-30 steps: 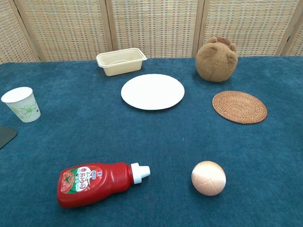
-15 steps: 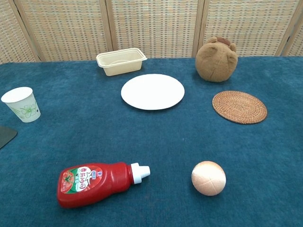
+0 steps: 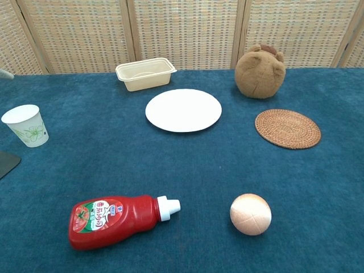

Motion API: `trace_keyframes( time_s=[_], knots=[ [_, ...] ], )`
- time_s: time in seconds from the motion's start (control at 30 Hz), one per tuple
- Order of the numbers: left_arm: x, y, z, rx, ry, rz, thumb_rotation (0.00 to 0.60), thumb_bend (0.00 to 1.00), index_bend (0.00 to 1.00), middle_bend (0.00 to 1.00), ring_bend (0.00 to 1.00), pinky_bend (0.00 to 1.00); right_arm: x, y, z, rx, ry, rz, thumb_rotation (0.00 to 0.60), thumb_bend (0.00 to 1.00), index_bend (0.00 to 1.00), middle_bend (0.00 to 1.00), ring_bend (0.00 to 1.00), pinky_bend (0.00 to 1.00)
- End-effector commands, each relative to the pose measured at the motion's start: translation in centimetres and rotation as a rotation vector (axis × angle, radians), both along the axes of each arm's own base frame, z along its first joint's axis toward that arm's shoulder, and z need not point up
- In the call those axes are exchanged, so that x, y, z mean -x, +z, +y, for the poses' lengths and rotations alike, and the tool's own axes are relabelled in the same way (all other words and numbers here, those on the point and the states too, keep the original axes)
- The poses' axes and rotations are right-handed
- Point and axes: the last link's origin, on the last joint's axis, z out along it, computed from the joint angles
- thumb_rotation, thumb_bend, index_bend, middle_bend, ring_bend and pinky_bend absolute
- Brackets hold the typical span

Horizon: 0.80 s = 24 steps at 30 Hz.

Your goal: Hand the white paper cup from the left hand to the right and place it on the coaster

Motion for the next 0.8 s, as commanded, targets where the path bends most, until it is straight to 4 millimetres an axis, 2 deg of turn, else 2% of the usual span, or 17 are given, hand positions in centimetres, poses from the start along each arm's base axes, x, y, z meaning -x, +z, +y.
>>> trace_keyframes(
  time_s=[0.03, 0.2, 0.5, 0.63, 0.8],
  knots=[
    [-0.8, -0.9, 1.8, 0.022, 0.011, 0.018, 0.6, 0.12, 0.0, 0.0, 0.0, 0.0, 0.0, 0.1, 0.0, 0.002, -0.001, -0.003, 0.6, 0.02, 0.0, 0.0, 0.0, 0.0],
    [-1.7, -2.4, 2.8, 0.06, 0.011, 0.048, 0.6, 0.12, 0.0, 0.0, 0.0, 0.0, 0.2, 0.2, 0.0, 0.007, -0.006, -0.008, 0.6, 0.02, 0.0, 0.0, 0.0, 0.0],
    [-2.1, -4.7, 3.1, 0.105, 0.03, 0.084, 0.6, 0.13, 0.01, 0.0, 0.0, 0.0, 0.3, 0.5, 0.0, 0.013, -0.009, -0.02, 0.6, 0.02, 0.0, 0.0, 0.0, 0.0],
    [-2.0, -5.2, 3.1, 0.11, 0.042, 0.097, 0.6, 0.13, 0.1, 0.0, 0.0, 0.0, 0.4, 0.6, 0.0, 0.014, -0.01, -0.023, 0.6, 0.02, 0.0, 0.0, 0.0, 0.0],
    [-1.9, -5.5, 3.1, 0.104, 0.049, 0.102, 0.6, 0.19, 0.23, 0.0, 0.0, 0.0, 0.4, 0.6, 0.0, 0.012, -0.01, -0.025, 0.6, 0.02, 0.0, 0.0, 0.0, 0.0]
  ],
)
